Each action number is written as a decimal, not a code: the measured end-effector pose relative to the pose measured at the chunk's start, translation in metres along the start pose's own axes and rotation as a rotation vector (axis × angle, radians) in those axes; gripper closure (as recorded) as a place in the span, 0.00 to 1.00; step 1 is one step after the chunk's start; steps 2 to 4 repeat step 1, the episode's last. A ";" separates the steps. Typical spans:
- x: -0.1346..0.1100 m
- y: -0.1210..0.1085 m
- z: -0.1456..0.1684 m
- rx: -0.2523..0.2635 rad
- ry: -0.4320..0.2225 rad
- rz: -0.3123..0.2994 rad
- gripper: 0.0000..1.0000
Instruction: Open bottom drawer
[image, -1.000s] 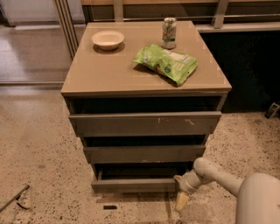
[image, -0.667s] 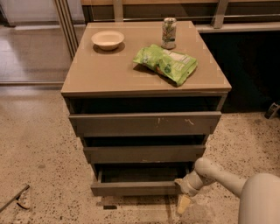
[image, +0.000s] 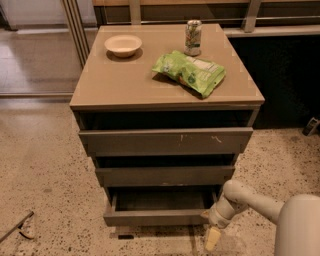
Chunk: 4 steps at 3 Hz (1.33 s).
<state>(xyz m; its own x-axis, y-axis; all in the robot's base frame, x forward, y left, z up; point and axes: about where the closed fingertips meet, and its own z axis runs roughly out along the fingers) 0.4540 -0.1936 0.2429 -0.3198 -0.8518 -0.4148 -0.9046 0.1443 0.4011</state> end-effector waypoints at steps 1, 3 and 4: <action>0.000 0.000 0.000 -0.002 0.000 0.000 0.00; 0.000 0.000 0.000 -0.002 0.000 0.000 0.00; 0.000 0.000 0.000 -0.002 0.000 0.000 0.00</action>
Offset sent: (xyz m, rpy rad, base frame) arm 0.0000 0.0000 0.0000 0.0000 0.0000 0.0000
